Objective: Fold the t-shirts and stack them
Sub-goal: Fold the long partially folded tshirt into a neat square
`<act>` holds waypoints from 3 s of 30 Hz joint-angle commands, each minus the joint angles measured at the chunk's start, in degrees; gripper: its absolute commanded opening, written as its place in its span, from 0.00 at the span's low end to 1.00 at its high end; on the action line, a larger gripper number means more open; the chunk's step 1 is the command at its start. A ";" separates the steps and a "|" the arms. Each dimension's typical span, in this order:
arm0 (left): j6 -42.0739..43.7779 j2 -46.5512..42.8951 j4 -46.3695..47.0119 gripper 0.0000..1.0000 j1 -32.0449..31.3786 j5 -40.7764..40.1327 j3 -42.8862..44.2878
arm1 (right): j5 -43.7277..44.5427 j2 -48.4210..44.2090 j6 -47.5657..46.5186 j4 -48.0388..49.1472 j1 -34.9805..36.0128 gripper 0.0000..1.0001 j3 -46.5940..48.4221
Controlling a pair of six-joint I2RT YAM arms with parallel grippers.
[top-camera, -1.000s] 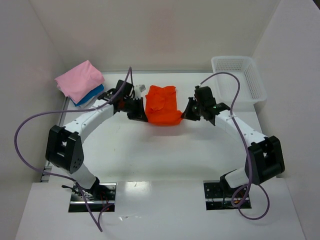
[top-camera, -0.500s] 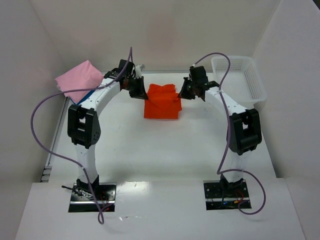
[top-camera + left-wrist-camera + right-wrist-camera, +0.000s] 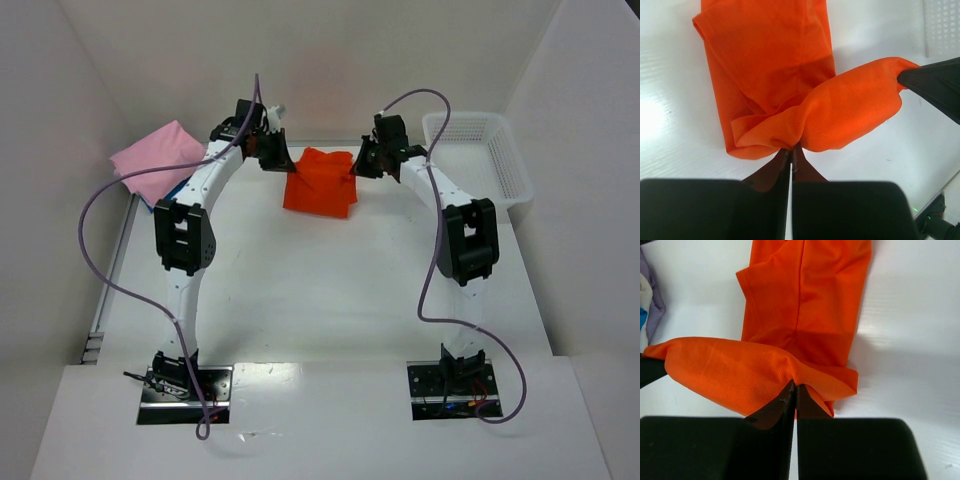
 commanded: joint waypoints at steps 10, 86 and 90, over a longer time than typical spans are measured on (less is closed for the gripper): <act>-1.01 8.16 1.58 0.00 2.05 -0.36 13.90 | -0.94 7.63 -0.42 3.30 -1.75 0.05 11.56; 0.57 7.46 11.69 0.09 4.16 7.98 -8.85 | -7.18 14.15 0.29 6.55 2.91 0.16 2.08; 1.11 1.68 12.30 0.02 4.16 7.46 -17.02 | -7.71 9.84 -0.24 7.78 2.91 0.15 -3.37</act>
